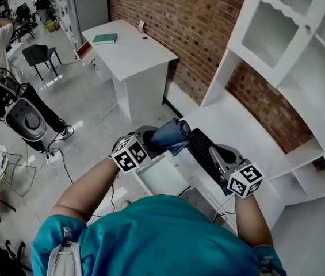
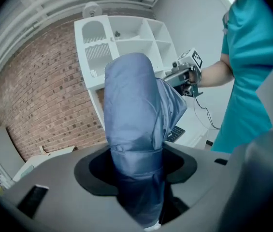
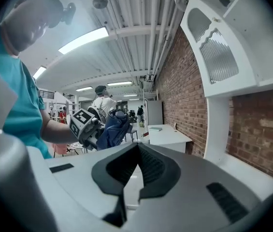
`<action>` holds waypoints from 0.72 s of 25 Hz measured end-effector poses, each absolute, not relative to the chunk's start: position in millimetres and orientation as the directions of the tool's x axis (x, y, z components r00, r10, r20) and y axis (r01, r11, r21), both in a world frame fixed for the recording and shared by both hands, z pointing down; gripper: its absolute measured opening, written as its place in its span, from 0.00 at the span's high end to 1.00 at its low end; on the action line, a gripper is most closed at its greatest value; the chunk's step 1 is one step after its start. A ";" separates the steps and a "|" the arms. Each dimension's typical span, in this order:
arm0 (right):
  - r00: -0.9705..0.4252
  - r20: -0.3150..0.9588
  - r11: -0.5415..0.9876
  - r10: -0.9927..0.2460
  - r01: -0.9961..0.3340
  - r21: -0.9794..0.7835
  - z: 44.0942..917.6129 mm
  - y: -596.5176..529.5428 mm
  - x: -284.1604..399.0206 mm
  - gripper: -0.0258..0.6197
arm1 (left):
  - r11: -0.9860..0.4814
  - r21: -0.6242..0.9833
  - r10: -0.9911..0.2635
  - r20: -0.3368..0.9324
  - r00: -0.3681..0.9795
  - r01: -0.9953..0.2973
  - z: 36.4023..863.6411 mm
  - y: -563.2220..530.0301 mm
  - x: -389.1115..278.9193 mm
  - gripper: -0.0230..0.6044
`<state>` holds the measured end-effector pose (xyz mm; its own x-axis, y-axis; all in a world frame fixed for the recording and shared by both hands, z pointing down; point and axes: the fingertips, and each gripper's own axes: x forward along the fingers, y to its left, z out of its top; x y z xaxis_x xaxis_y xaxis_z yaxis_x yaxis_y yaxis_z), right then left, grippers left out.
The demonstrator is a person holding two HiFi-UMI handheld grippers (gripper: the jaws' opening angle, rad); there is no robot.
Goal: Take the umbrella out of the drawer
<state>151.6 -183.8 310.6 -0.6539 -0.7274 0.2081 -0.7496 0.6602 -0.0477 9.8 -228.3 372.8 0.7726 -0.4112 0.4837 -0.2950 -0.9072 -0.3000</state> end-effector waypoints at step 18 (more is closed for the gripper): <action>-0.649 0.113 0.650 -0.753 -0.759 -0.030 222.4 -196.7 161.5 0.93 | -0.932 0.069 -0.350 0.076 0.933 -0.356 210.7 -220.5 10.2 0.56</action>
<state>161.5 -196.7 222.4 -0.6487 -0.7527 0.1126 -0.7594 0.6500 -0.0298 10.2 -220.5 210.7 0.9335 -0.3504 0.0765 -0.3556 -0.9321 0.0691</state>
